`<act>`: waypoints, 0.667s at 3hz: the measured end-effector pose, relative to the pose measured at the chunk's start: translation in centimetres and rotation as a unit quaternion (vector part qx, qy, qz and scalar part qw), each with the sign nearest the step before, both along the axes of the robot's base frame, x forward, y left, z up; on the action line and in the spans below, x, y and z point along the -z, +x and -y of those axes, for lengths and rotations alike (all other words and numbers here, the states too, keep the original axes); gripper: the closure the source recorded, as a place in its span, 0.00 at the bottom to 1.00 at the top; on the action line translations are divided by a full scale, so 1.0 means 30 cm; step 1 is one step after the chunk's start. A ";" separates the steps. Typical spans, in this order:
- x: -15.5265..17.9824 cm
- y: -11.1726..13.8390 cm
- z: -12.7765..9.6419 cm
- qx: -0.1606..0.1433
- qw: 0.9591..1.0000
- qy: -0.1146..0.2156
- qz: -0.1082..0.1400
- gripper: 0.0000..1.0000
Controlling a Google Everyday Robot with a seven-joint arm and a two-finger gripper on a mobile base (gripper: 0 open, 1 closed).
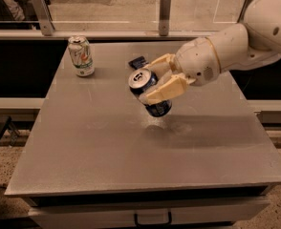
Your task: Place pepsi can upright
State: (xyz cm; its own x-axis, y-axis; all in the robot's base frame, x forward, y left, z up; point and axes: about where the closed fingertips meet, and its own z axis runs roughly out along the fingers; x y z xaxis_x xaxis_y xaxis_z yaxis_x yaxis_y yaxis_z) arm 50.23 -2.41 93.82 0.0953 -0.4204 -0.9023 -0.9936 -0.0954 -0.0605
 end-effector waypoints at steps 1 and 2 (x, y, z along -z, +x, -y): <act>0.008 0.007 0.006 0.019 0.998 0.058 -0.016 1.00; 0.026 0.010 0.010 0.031 0.992 0.119 -0.022 1.00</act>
Offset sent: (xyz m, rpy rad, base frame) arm 0.0031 -0.0133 -0.0141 0.4550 0.0348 -0.0908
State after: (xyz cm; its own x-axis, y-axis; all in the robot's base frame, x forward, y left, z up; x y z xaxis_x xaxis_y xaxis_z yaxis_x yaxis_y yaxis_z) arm 50.53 -2.72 93.03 0.0335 -0.1979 -0.9797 -0.9993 -0.0224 -0.0296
